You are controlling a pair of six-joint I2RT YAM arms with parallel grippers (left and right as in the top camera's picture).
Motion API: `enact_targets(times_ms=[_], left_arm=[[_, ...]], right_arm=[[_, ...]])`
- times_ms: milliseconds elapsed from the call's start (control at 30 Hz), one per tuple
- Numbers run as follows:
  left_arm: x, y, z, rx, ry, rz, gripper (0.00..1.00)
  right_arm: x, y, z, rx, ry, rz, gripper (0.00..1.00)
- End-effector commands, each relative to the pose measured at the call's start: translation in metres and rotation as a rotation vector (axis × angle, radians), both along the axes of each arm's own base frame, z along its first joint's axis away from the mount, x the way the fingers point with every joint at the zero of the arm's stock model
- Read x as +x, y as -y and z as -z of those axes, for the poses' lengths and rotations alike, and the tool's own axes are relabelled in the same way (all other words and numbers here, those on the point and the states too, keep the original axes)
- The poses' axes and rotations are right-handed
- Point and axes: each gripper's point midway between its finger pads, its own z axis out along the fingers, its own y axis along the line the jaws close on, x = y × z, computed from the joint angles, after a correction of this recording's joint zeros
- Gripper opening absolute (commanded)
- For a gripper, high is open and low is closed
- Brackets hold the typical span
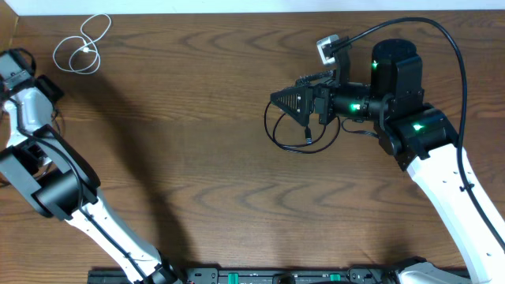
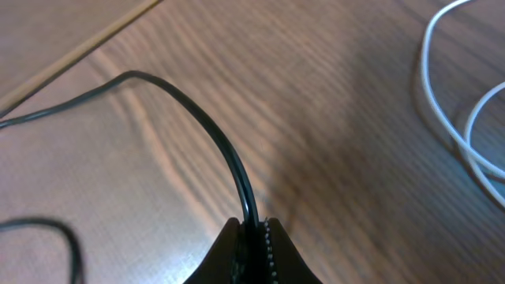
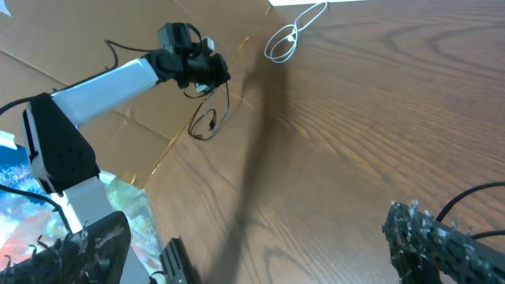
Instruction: Untangle cables
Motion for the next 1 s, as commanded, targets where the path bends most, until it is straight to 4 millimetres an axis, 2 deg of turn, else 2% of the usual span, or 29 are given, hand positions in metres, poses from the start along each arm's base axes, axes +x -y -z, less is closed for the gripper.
enact_targets(times_ms=[0, 100, 267, 300, 333, 367, 467, 500, 533, 633, 867, 967], left_arm=[[0.011, -0.001, -0.007, 0.03, 0.022, 0.043, 0.08], [0.01, -0.004, -0.012, 0.05, 0.025, 0.036, 0.08], [-0.015, -0.032, -0.03, 0.199, -0.056, -0.114, 0.08], [-0.02, -0.035, -0.031, 0.215, -0.068, -0.133, 0.12], [-0.023, -0.037, -0.032, 0.226, -0.081, -0.148, 0.28], [-0.025, -0.038, -0.032, 0.229, -0.086, -0.154, 0.39], [-0.028, -0.038, -0.03, 0.222, -0.096, -0.155, 0.49], [-0.028, -0.038, -0.03, 0.221, -0.097, -0.154, 0.59], [-0.028, -0.038, -0.029, 0.22, -0.099, -0.154, 0.65], [-0.026, -0.036, -0.032, 0.21, -0.069, -0.176, 0.74], [-0.018, -0.029, -0.059, 0.189, 0.043, -0.216, 0.79], [0.004, -0.005, -0.068, 0.068, 0.142, -0.091, 0.79]], right_arm=[[0.002, 0.0, 0.0, -0.012, 0.017, 0.009, 0.99], [0.003, 0.001, 0.0, -0.015, 0.018, 0.015, 0.99], [0.003, 0.001, 0.0, -0.014, 0.018, 0.015, 0.99], [0.003, 0.001, 0.0, -0.014, 0.018, 0.016, 0.99], [0.003, 0.001, 0.0, -0.015, 0.018, 0.015, 0.99], [0.003, 0.001, 0.0, -0.015, 0.018, 0.016, 0.99], [0.003, 0.001, 0.0, -0.015, 0.018, 0.015, 0.99], [0.003, 0.001, 0.0, -0.015, 0.017, 0.015, 0.99], [0.003, 0.001, 0.0, -0.015, 0.017, 0.015, 0.99], [0.003, 0.001, 0.001, -0.016, 0.016, 0.015, 0.99], [0.007, 0.004, 0.005, -0.035, 0.009, 0.045, 0.99], [0.016, 0.014, 0.018, -0.092, -0.017, 0.128, 0.99]])
